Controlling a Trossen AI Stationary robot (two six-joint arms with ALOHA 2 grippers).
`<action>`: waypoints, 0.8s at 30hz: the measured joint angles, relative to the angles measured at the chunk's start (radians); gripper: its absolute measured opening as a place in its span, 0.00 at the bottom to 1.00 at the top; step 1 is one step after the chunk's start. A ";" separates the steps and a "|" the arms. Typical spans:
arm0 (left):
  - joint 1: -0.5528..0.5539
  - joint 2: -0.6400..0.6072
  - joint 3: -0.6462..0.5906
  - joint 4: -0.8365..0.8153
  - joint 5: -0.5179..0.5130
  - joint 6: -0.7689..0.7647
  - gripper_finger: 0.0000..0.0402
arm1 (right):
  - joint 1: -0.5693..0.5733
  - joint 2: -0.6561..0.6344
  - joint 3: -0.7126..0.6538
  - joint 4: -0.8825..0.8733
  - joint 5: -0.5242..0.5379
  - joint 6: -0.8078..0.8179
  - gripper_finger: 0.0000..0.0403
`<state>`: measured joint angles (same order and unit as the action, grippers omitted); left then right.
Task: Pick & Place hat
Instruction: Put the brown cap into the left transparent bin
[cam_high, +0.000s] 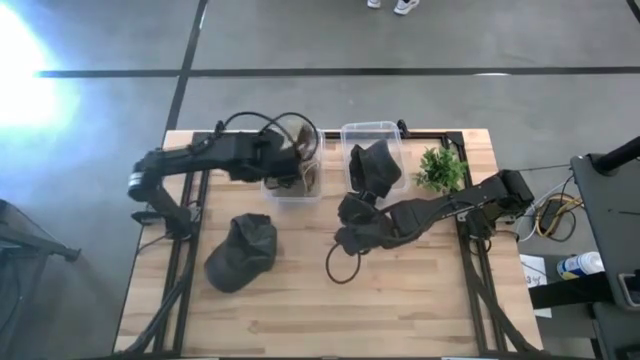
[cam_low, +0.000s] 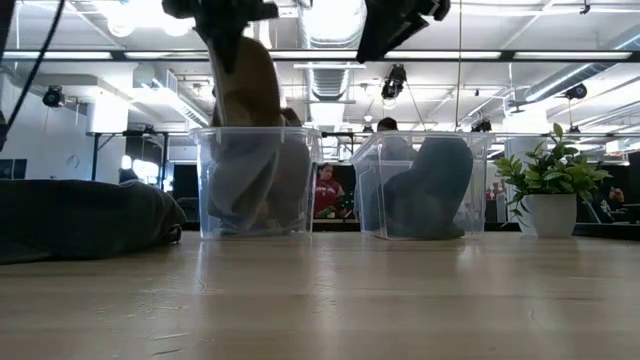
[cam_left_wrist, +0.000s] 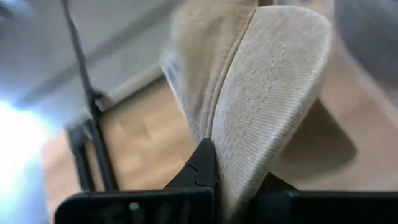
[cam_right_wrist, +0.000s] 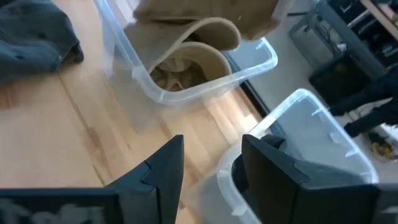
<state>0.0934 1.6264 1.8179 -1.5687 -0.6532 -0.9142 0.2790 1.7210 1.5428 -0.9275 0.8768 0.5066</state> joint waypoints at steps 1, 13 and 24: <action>0.016 0.021 0.005 -0.003 0.056 0.000 0.01 | 0.004 0.000 -0.001 -0.005 0.000 0.019 0.40; 0.093 0.254 0.051 -0.001 0.229 0.039 0.02 | 0.016 0.000 -0.006 -0.008 0.000 0.074 0.40; 0.128 0.383 0.062 0.005 0.205 0.123 0.07 | 0.055 0.000 -0.006 -0.008 0.006 0.078 0.40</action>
<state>0.2210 2.0096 1.8799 -1.5635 -0.4485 -0.7916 0.3344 1.7210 1.5369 -0.9352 0.8833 0.5846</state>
